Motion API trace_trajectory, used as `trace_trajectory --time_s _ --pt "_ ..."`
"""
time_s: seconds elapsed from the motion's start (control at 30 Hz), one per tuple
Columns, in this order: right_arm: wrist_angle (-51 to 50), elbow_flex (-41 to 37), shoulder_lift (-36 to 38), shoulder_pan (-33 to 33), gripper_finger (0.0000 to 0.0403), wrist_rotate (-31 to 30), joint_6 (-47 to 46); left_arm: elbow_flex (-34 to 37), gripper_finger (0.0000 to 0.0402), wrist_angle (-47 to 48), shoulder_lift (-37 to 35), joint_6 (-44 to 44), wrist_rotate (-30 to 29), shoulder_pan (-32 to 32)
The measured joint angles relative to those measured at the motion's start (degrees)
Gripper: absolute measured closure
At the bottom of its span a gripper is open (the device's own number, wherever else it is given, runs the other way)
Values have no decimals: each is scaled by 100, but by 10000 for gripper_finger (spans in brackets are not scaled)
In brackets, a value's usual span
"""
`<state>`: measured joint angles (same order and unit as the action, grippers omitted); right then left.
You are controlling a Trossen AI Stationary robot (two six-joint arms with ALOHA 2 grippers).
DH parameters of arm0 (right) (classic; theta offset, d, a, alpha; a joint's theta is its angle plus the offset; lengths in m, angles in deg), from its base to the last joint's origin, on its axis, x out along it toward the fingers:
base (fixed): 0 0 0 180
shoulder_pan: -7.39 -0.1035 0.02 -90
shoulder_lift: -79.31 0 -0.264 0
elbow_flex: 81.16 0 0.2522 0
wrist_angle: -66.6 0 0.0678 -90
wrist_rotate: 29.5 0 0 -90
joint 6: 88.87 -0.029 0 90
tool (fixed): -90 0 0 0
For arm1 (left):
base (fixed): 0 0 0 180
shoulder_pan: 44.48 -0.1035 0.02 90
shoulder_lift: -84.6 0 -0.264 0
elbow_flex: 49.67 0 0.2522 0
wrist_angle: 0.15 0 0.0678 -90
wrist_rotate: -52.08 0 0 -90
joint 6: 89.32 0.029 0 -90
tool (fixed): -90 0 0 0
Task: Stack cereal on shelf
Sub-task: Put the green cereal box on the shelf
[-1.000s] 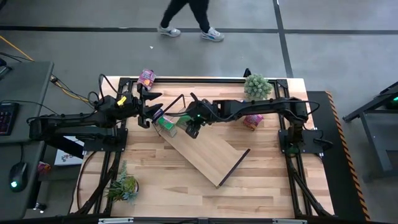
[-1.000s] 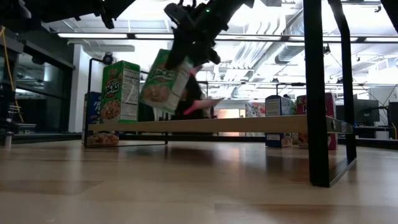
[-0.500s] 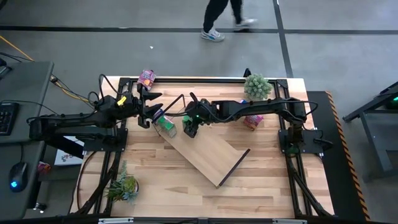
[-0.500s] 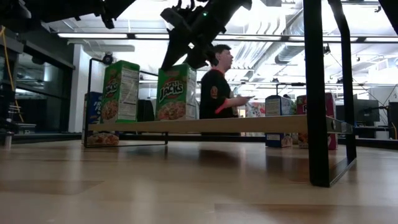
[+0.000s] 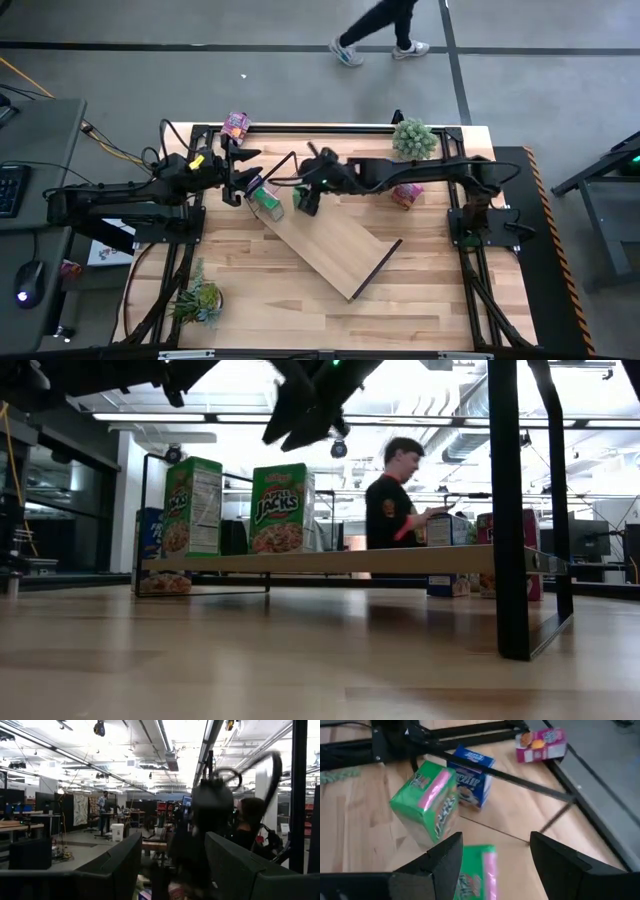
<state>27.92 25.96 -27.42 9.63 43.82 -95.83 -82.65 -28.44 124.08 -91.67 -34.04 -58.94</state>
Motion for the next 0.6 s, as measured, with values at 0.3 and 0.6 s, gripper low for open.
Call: trace_trajectory --time_s 0.3,0.6 --pt "-1413 -607 830 -245 274 -670 -374 0 193 54 -1 0 2 0" --pt "-231 -1932 858 -219 383 -81 -673 0 193 -157 -1 0 2 0"
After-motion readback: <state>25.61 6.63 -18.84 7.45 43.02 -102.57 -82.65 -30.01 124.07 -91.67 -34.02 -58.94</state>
